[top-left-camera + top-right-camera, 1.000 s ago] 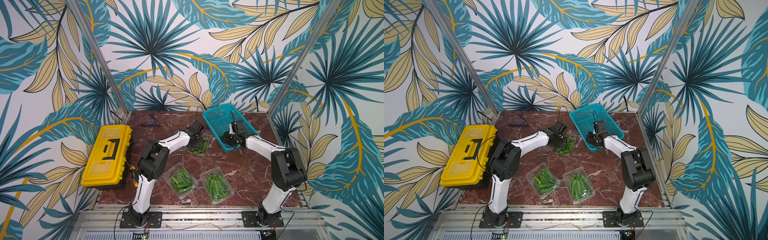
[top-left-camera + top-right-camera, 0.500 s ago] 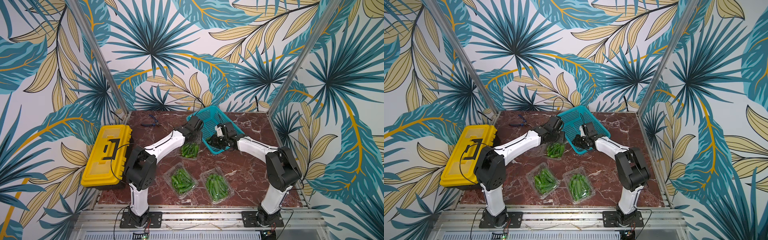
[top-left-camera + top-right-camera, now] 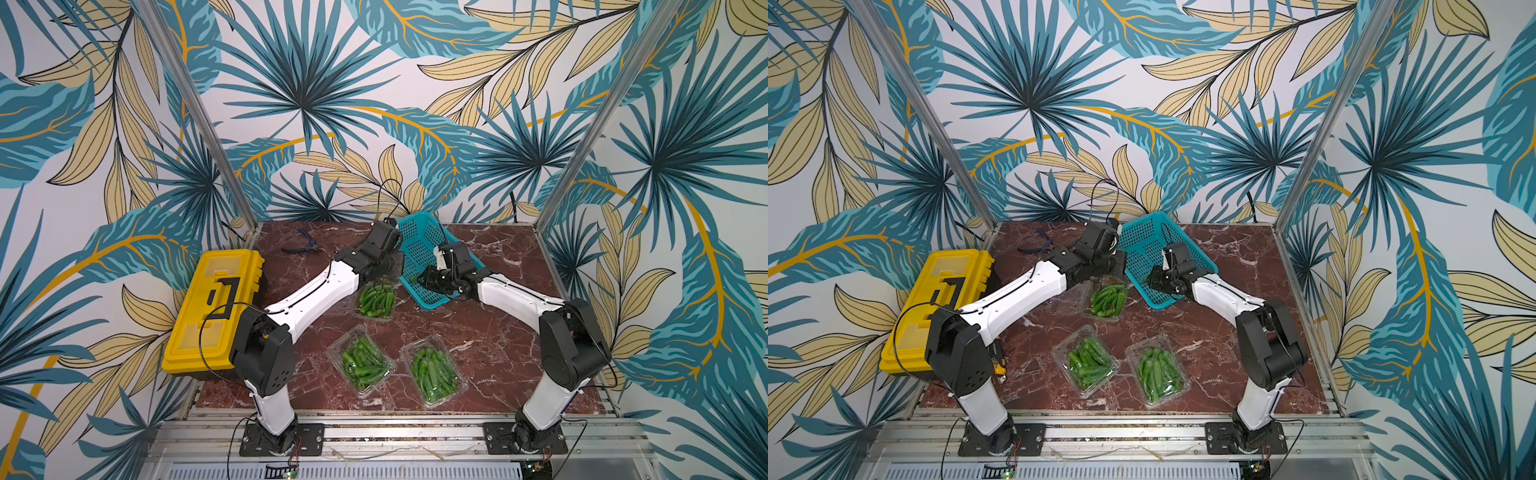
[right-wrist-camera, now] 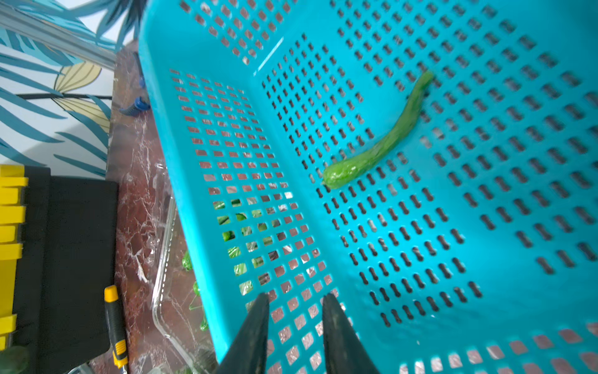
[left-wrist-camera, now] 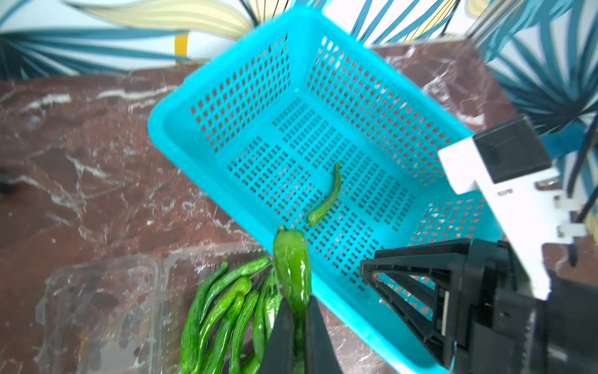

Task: Take small green peppers out of containers
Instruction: Place the green pepper in the basket.

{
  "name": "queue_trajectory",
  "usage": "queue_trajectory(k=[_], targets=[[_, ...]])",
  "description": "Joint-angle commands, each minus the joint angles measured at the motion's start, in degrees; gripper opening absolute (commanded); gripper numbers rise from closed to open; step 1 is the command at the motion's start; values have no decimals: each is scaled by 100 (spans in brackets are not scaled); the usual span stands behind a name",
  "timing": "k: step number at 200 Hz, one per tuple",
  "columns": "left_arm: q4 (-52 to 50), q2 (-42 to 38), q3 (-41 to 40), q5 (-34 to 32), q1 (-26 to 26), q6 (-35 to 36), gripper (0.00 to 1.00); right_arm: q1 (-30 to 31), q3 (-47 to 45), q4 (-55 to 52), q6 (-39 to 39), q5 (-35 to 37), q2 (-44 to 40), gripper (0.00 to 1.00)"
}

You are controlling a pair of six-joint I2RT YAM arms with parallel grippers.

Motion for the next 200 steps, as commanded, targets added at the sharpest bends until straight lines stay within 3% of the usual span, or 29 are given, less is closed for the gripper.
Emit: queue_trajectory(k=[1, 45, 57, 75, 90, 105, 131, 162, 200], targets=[[514, 209, 483, 114, -11, 322, 0, -101, -206, -137, -43, 559, -274, 30], [708, 1292, 1673, 455, 11, 463, 0, -180, -460, -474, -85, 934, -626, 30], [708, 1519, 1923, 552, 36, 436, 16, -188, -529, -518, -123, 979, -707, 30], [708, 1711, 2135, 697, 92, 328, 24, -183, -604, -571, -243, 967, -799, 30], [708, 1709, 2149, 764, 153, 232, 47, -181, -657, -550, -347, 865, -836, 30], [711, 1609, 2110, 777, 215, 224, 59, -172, -685, -497, -416, 726, -843, 31], [919, 1194, 1774, 782, 343, 190, 75, -80, -647, -420, -609, 593, -836, 31], [1374, 369, 817, 380, 533, -94, 80, 326, -482, -283, -1078, 488, -856, 31], [1376, -217, -610, -76, 982, -1027, 82, 973, -109, -355, -1551, 202, -552, 32]])
